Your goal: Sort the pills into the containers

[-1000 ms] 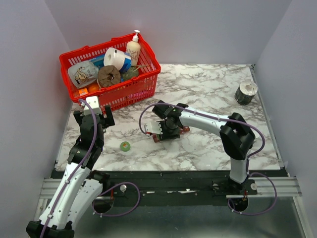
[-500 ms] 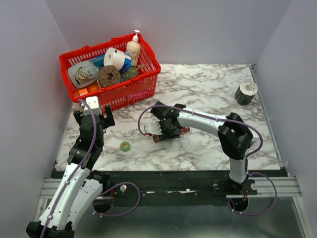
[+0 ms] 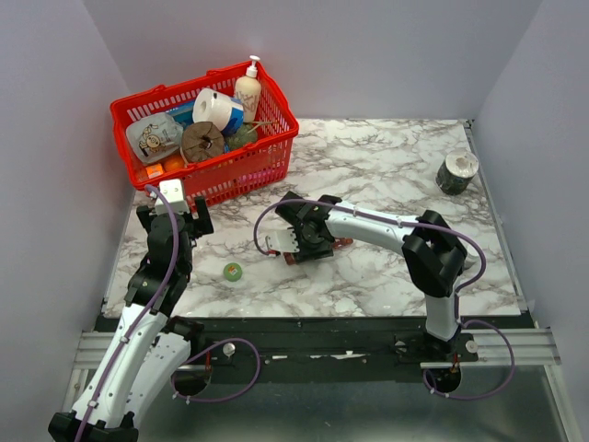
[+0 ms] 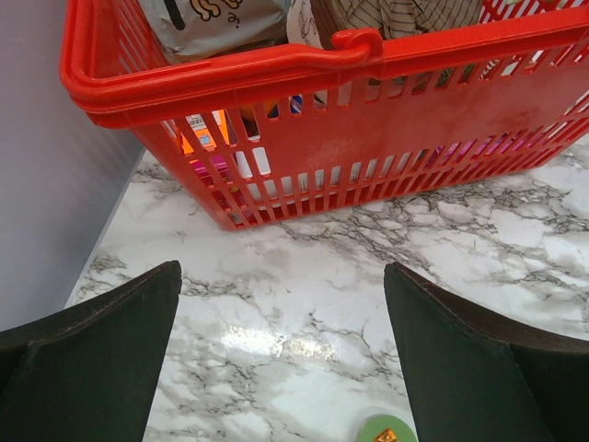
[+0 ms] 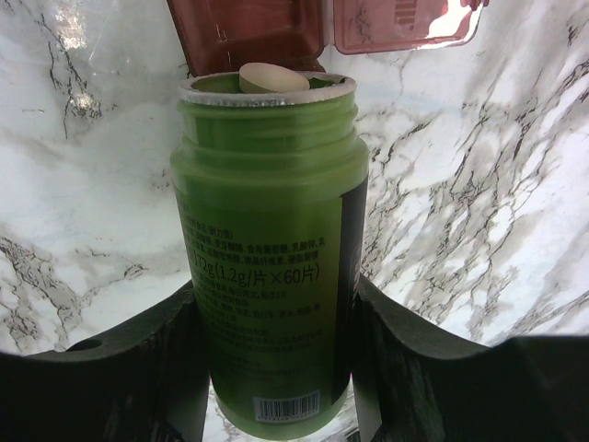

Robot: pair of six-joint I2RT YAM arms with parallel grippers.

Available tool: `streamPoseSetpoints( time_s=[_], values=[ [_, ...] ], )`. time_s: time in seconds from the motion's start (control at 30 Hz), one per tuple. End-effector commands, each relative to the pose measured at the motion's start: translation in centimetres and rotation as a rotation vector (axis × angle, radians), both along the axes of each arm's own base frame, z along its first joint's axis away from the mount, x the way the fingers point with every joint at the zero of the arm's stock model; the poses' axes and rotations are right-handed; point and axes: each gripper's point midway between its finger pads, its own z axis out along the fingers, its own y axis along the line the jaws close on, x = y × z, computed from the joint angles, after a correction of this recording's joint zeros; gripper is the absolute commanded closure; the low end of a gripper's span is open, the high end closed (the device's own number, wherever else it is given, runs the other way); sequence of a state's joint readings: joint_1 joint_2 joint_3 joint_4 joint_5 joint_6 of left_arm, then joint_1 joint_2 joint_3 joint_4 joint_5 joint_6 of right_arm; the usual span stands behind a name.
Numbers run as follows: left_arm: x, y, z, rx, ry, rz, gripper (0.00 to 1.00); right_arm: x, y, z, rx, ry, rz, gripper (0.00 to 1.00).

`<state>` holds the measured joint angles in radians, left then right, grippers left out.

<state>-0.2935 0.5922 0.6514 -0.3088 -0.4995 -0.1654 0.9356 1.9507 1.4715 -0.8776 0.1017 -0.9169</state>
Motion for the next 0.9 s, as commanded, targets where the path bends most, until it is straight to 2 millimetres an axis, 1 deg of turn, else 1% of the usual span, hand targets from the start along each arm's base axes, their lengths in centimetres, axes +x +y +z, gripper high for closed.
streamPoseSetpoints(
  time_s=[0.0,0.87],
  values=[
    [-0.08,-0.09,0.85,-0.015,-0.025,-0.010,0.01,0.19,-0.25,0.14,-0.055,-0.025,0.005,0.99],
    [-0.07,-0.14,0.90,-0.017,-0.029,-0.016,0.01,0.55,-0.10,0.99,-0.104,-0.079,0.019,0.99]
  ],
)
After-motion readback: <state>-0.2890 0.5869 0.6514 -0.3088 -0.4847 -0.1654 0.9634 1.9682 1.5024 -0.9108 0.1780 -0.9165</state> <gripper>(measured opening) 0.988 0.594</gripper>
